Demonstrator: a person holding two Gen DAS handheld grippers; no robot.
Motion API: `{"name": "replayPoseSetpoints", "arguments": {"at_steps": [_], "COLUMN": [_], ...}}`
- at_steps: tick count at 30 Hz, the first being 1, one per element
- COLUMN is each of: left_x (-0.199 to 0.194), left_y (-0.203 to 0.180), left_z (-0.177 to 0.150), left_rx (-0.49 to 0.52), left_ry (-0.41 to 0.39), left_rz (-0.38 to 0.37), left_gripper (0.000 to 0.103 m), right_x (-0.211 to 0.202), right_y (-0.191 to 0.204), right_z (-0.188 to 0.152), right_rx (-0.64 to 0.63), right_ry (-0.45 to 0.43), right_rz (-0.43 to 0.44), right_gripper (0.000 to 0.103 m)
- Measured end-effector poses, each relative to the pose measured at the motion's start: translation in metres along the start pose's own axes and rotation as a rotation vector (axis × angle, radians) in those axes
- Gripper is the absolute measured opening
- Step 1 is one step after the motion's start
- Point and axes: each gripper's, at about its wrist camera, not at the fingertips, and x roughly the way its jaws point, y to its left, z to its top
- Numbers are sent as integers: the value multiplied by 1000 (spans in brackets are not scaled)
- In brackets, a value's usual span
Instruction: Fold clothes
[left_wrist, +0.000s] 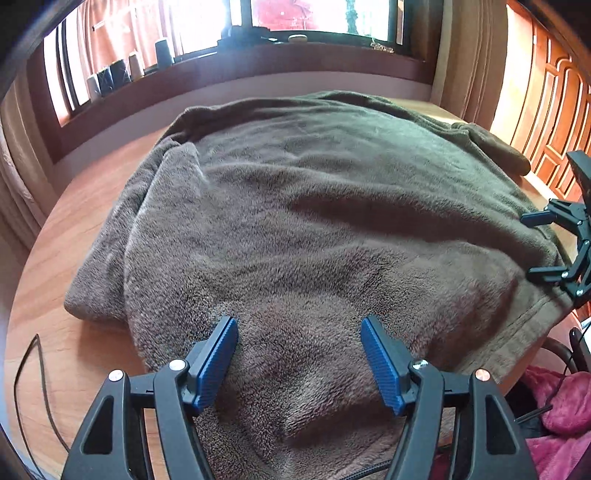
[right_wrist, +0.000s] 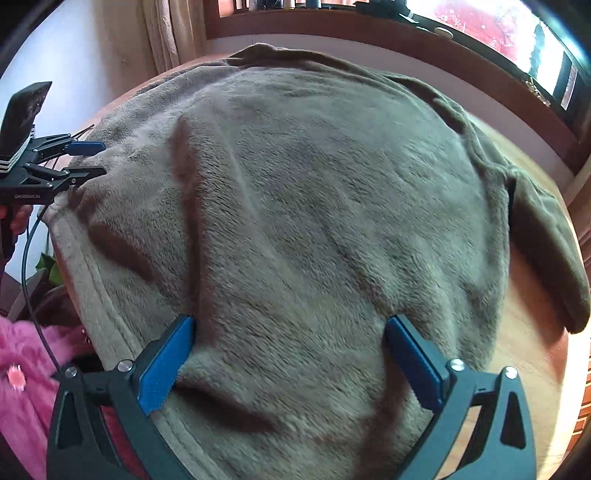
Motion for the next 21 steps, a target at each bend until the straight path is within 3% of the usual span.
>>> {"name": "replayPoseSetpoints", "arguments": {"at_steps": [10,14,17,21], "left_x": [-6,-31,-48,-50], "left_y": [10,30,60,110], "left_z": [-2,-1,-3,-10], "left_rx": [-23,-31,-94,-229], "left_ry": [-27,-90,-124,-122], "left_rz": [-24,73,158,218], "left_gripper": [77,77,77,77], "right_x": [-5,-26,-33,-16], "right_y": [-3,-2,-1,-5], "right_z": [9,24,36,54], "right_rx": [-26,-11,8,41], "right_ry": [77,-12,-74,-60], "right_rz": [11,14,1,22], "right_gripper": [102,102,102,102]}}
